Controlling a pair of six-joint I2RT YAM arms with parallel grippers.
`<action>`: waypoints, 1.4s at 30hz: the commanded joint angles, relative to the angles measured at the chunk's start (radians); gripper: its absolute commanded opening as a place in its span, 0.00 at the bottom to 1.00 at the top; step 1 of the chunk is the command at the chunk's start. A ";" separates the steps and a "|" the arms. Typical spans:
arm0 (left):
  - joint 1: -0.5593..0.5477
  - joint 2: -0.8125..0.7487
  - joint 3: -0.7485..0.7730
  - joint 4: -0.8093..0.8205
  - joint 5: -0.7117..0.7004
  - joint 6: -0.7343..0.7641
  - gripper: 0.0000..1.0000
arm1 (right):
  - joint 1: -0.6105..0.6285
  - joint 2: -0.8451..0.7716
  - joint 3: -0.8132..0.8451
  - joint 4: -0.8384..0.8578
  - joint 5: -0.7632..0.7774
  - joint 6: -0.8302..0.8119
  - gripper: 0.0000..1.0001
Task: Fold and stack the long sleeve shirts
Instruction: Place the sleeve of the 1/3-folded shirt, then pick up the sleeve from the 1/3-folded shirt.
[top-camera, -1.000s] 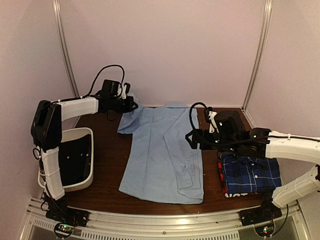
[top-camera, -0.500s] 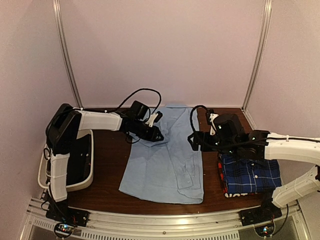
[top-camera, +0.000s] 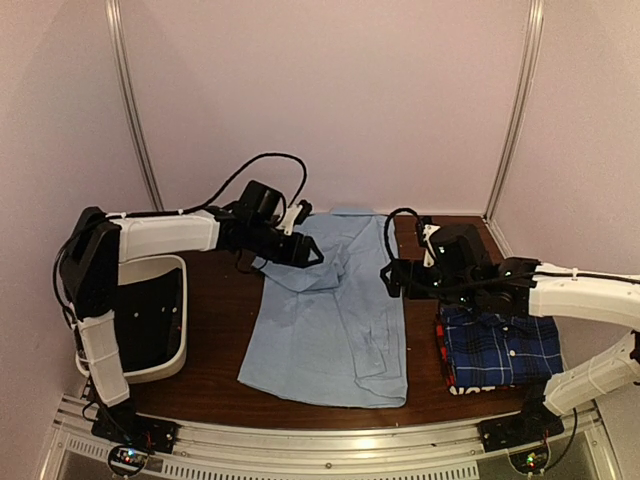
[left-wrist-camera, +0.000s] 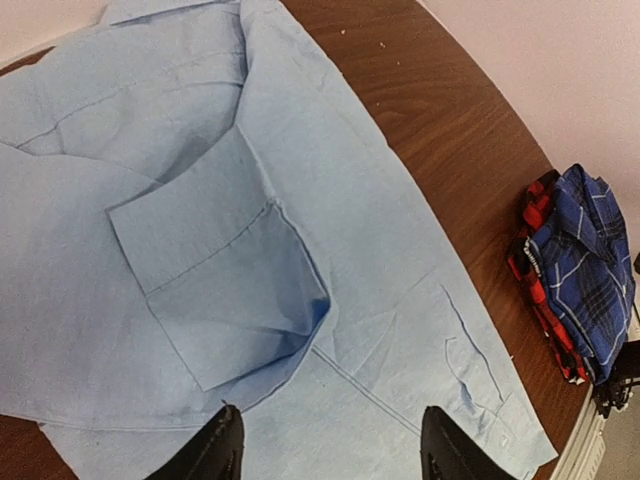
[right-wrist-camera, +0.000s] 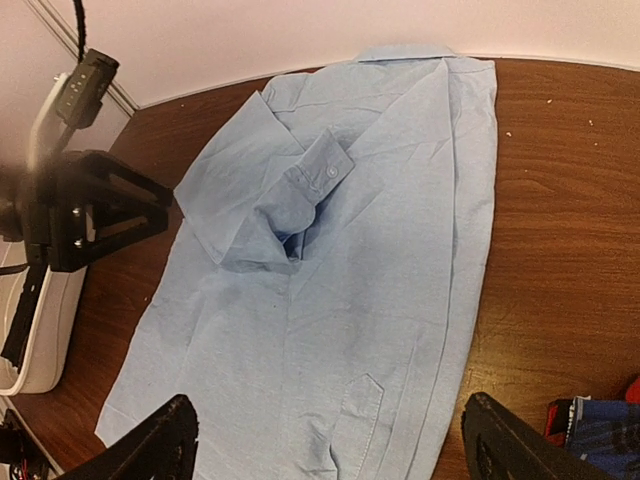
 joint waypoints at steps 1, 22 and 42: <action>0.007 -0.101 -0.055 -0.025 -0.104 -0.052 0.63 | -0.015 -0.018 0.015 -0.024 0.010 -0.025 0.93; 0.144 0.033 0.078 -0.084 -0.118 -0.131 0.61 | -0.053 -0.005 0.016 -0.021 -0.027 -0.047 0.93; -0.068 0.334 0.450 -0.170 -0.201 -0.073 0.63 | -0.155 0.030 0.008 0.047 -0.122 -0.066 0.94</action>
